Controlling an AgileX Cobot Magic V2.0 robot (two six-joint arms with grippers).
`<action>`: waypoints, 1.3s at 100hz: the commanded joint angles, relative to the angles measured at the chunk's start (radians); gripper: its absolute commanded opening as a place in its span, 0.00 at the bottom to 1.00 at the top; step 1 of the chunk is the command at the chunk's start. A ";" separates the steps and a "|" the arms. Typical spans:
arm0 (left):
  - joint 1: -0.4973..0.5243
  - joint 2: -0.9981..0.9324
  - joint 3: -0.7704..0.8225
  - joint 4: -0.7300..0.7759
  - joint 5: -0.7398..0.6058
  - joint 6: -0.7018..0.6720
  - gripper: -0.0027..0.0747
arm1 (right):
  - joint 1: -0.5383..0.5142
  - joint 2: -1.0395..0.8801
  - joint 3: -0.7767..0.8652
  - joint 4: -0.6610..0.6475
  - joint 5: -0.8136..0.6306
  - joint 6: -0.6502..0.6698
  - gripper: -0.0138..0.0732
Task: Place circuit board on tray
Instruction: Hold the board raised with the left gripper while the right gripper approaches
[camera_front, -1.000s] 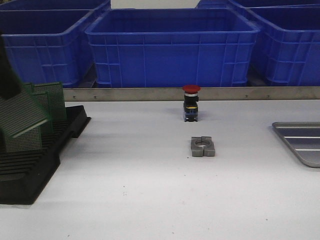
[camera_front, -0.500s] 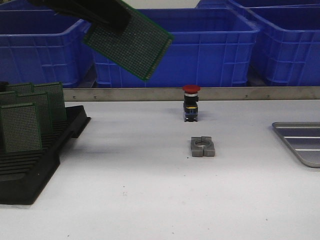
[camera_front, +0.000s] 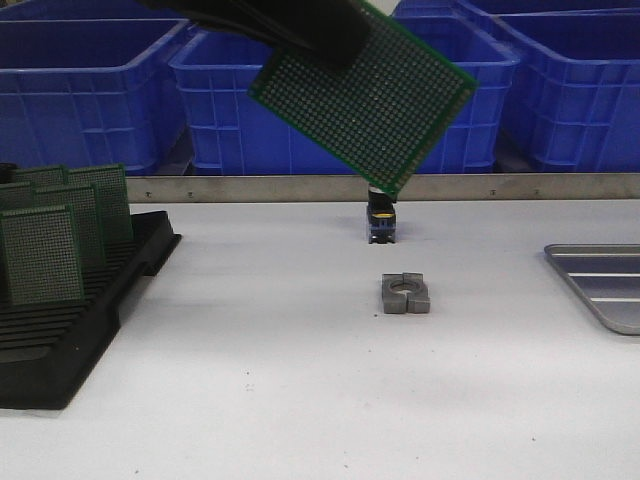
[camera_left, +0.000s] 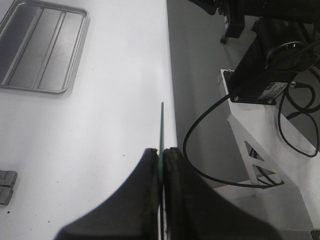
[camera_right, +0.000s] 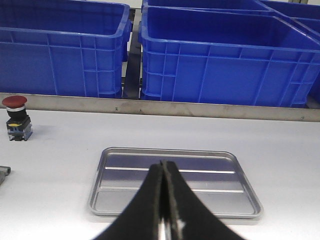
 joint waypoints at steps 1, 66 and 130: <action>-0.009 -0.036 -0.030 -0.080 0.038 -0.006 0.01 | -0.009 -0.022 0.000 -0.010 -0.093 -0.003 0.09; -0.009 -0.036 -0.030 -0.080 0.038 -0.006 0.01 | -0.009 0.223 -0.353 0.065 0.433 -0.003 0.09; -0.009 -0.036 -0.030 -0.080 0.038 -0.006 0.01 | -0.008 0.715 -0.637 0.359 0.481 -0.065 0.84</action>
